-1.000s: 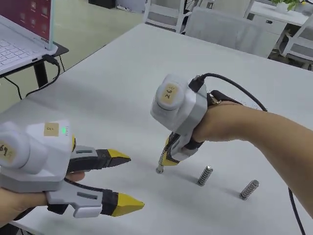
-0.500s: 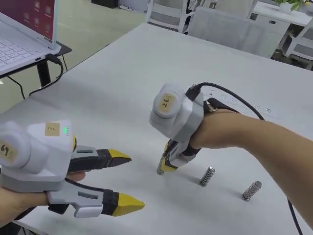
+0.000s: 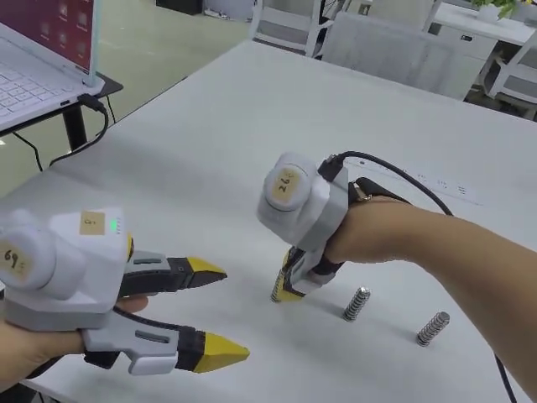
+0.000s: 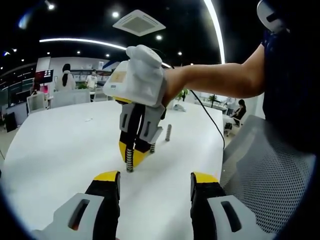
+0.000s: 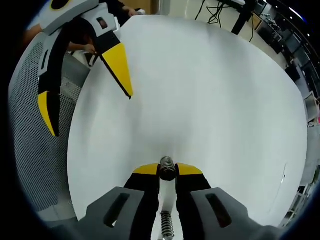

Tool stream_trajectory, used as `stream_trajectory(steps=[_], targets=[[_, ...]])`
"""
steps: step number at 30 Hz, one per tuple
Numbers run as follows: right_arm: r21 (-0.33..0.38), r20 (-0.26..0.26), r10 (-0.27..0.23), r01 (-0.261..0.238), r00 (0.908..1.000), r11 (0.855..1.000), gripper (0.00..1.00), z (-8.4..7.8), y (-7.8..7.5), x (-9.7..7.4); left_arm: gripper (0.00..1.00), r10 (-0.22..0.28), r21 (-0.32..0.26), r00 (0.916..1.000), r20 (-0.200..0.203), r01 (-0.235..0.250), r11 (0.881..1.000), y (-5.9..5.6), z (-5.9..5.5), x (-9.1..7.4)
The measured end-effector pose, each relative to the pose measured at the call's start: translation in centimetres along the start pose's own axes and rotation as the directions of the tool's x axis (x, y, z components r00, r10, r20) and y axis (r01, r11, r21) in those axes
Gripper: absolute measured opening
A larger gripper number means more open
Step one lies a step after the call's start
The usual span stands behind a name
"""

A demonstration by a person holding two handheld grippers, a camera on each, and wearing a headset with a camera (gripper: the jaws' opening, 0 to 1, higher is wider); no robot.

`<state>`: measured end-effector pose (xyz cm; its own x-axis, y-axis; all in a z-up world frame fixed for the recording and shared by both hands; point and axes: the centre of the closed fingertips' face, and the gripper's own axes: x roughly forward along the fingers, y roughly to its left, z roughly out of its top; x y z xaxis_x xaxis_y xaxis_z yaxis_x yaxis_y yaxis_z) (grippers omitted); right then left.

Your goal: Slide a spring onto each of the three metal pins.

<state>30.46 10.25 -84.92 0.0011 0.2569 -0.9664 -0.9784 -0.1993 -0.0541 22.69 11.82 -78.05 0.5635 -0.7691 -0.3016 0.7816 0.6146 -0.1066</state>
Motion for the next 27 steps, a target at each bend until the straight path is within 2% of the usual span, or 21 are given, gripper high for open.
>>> stream_trajectory(steps=[17, 27], targets=[[0.043, 0.007, 0.006, -0.006, 1.0, 0.999, 0.15, -1.0, 0.2, -0.1, 0.52, -0.009, 0.007, 0.9999, -0.008, 0.009, 1.0, -0.3, 0.2, 0.2], [0.073, 0.038, 0.002, -0.004, 0.9993, 0.997, 0.17, -1.5, 1.0, -1.2, 0.52, -0.011, 0.01, 0.9999, -0.01, 0.011, 1.0, -0.3, 0.3, 0.4]])
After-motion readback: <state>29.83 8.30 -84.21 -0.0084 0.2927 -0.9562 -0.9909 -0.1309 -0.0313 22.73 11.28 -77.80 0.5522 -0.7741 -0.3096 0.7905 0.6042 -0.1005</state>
